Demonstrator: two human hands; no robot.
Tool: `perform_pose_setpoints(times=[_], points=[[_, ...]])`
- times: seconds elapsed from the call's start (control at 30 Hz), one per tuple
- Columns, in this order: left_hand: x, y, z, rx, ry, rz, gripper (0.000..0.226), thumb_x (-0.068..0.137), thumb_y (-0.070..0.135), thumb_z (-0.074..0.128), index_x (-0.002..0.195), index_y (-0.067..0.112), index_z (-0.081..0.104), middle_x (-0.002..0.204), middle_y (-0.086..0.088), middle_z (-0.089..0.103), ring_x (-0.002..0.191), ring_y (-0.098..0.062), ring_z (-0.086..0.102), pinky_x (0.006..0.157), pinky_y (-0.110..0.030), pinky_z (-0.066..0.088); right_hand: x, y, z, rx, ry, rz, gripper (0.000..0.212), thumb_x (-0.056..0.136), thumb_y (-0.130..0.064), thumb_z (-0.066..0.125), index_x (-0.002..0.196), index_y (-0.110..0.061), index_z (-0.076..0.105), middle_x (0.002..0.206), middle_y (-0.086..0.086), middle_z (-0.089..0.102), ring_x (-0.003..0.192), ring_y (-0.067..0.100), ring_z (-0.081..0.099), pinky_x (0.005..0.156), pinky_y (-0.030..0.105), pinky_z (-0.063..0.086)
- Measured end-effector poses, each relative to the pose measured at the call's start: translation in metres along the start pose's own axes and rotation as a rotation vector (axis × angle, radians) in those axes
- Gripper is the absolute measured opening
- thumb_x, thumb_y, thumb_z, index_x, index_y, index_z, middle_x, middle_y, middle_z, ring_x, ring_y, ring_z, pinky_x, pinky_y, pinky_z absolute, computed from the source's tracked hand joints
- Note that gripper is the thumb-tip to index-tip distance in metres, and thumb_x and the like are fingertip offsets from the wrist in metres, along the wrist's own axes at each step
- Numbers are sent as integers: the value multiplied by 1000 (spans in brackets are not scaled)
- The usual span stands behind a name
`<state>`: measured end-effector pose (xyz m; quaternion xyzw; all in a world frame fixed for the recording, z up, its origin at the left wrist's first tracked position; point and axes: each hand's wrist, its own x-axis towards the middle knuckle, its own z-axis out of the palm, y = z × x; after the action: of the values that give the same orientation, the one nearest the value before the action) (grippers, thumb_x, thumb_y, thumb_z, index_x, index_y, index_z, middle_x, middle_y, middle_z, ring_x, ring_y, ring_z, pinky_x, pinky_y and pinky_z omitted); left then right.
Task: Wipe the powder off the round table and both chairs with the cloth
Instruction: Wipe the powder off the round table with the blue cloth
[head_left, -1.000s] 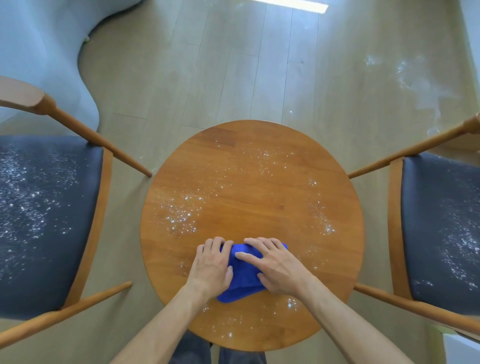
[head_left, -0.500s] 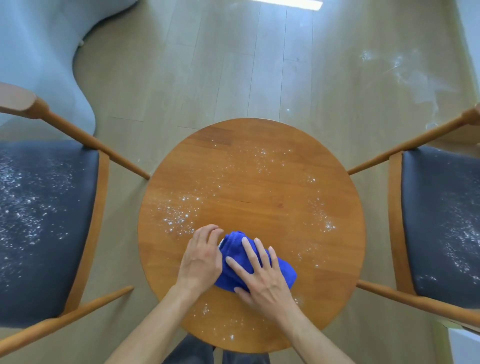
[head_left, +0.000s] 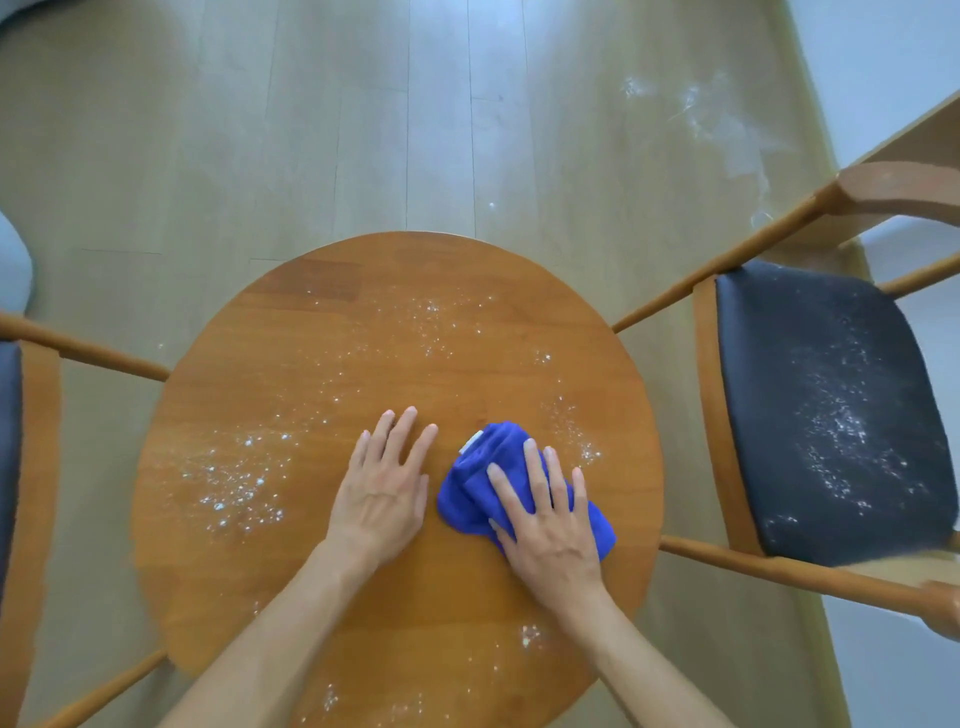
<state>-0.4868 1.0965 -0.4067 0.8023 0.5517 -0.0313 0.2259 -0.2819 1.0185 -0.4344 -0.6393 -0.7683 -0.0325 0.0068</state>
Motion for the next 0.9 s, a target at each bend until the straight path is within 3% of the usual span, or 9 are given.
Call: perform_pose_setpoints(times=[0.1, 0.23, 0.33, 0.43, 0.6, 0.73, 0.9], points=[[7, 0, 10, 113, -27, 5, 58, 95, 40, 44, 148, 21, 33, 157, -13, 22, 145, -34, 19, 117, -50, 21, 35, 61, 9, -105, 15, 167, 53, 97, -46, 43, 143, -21, 46, 149, 24, 38, 133, 40, 43, 101, 57, 41], [13, -4, 15, 179, -41, 29, 67, 94, 56, 8, 149, 24, 28, 158, -11, 19, 146, -32, 16, 116, -50, 22, 93, 97, 12, -40, -22, 600, 60, 94, -48, 52, 145, -17, 42, 149, 26, 34, 130, 43, 43, 94, 57, 44], [14, -5, 17, 149, -44, 17, 67, 91, 54, 15, 150, 24, 27, 160, -9, 14, 147, -30, 9, 118, -49, 15, 95, 74, 10, 21, -65, 658, 70, 86, -60, 55, 143, -20, 44, 150, 24, 34, 123, 43, 46, 84, 51, 45], [12, -5, 15, 69, -45, -7, 67, 89, 49, 23, 149, 21, 29, 160, -7, 16, 148, -27, 8, 118, -49, 14, 55, 20, 0, 78, -109, 510, 69, 84, -65, 52, 140, -25, 49, 150, 21, 36, 121, 41, 49, 81, 45, 46], [13, -5, 9, 42, -38, 27, 65, 86, 35, 25, 146, 16, 39, 157, -7, 23, 146, -29, 18, 116, -50, 21, -46, -34, -8, 196, -85, 84, 52, 88, -56, 55, 134, -34, 53, 147, 16, 43, 123, 36, 53, 91, 44, 47], [12, -4, 8, 75, -36, 23, 64, 87, 35, 24, 147, 16, 37, 157, -8, 23, 146, -29, 18, 116, -50, 21, -95, -11, -15, 232, -32, -241, 32, 89, -49, 48, 117, -41, 59, 132, 5, 61, 116, 24, 62, 83, 36, 54], [11, -4, 11, 109, -27, 22, 63, 88, 33, 24, 148, 16, 34, 158, -8, 20, 147, -29, 15, 117, -49, 20, -94, 56, -17, 235, -31, -410, 36, 87, -33, 59, 122, -41, 59, 136, 4, 57, 123, 24, 56, 89, 40, 54]])
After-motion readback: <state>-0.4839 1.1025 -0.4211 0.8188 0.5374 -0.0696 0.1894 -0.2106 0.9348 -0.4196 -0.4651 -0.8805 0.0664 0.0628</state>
